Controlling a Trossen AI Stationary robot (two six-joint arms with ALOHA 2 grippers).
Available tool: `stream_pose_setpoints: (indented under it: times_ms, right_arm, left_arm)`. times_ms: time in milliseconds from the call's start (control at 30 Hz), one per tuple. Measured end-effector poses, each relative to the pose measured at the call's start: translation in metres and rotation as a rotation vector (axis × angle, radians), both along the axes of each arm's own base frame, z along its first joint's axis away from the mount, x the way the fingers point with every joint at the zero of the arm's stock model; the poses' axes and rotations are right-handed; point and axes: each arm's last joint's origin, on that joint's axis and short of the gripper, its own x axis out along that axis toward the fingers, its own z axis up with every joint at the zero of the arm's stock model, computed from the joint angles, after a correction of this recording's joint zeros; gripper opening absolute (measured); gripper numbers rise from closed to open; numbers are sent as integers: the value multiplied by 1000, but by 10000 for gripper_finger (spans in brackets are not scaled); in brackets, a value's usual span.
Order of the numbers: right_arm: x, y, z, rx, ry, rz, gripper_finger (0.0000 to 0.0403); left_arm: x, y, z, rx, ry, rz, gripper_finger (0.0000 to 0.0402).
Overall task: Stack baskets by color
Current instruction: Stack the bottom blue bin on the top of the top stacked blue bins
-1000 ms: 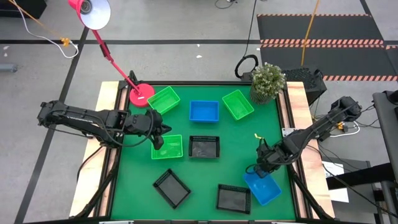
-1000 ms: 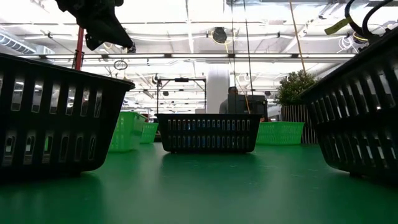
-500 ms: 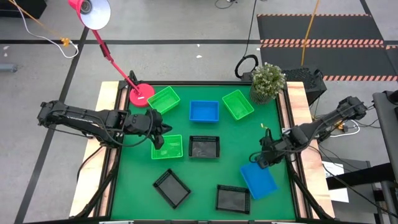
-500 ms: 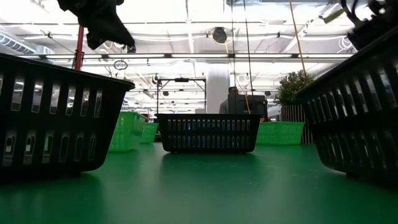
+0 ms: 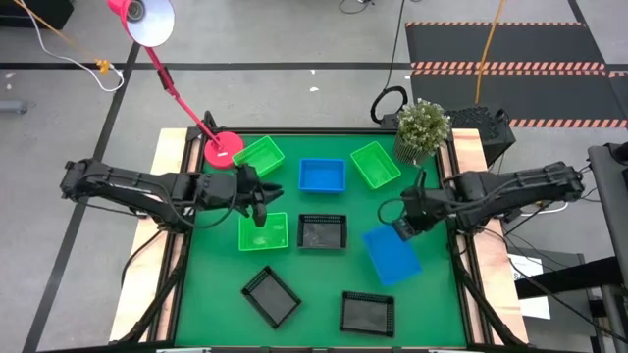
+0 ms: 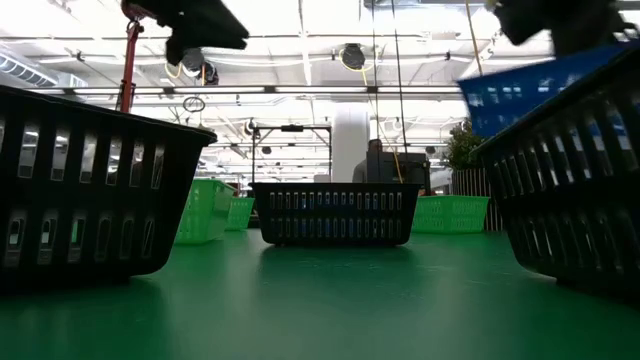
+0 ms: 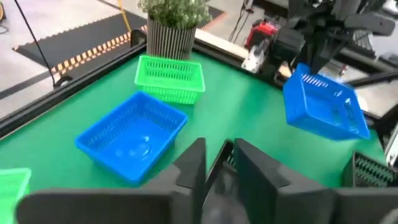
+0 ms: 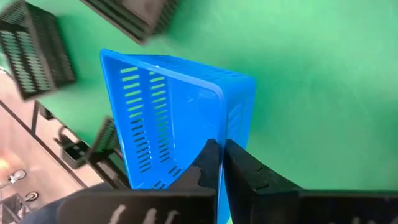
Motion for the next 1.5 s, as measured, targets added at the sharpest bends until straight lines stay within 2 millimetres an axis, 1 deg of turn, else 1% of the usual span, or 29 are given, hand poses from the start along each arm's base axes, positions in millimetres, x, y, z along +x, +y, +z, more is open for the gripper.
stream_pose_setpoints:
  times_ms: [67,167,233,367,433,500,567,700,833,1033,1133,1233,1333,1500]
  right_arm:
    - [11,-5,8,-21,-16,10,0]
    - [28,-14,17,-56,-39,35,0]
    - [41,-20,24,-79,-60,52,0]
    - [67,-30,36,-123,-94,102,0]
    - [78,-36,40,-152,-106,123,0]
    - [89,-41,43,-169,-112,141,0]
    - [97,-46,43,-182,-115,154,0]
    - [111,-55,42,-201,-129,155,0]
    - [122,-59,45,-215,-188,145,0]
    - [129,-60,49,-233,-265,144,1]
    - [130,-60,51,-250,-291,160,2]
    - [131,-61,51,-259,-297,163,2]
    - [131,-62,51,-260,-301,160,2]
    - [136,-63,56,-284,-374,171,3]
  left_arm:
    - [4,0,-2,14,-8,-7,123]
    - [16,-2,3,26,-89,-15,164]
    - [22,-3,0,37,-93,-37,189]
    - [41,-6,5,64,-75,-83,234]
    - [53,-8,9,64,-87,-103,252]
    - [61,-9,7,62,-53,-111,266]
    - [72,-10,8,57,-54,-128,274]
    - [86,-11,4,57,-14,-129,278]
    - [93,-11,-4,59,27,-120,278]
    - [94,-3,-13,82,100,-82,278]
    - [94,1,-15,110,120,-87,267]
    - [94,5,-13,141,122,-90,233]
    - [94,9,-14,161,133,-88,179]
    - [94,13,-14,197,149,-107,67]
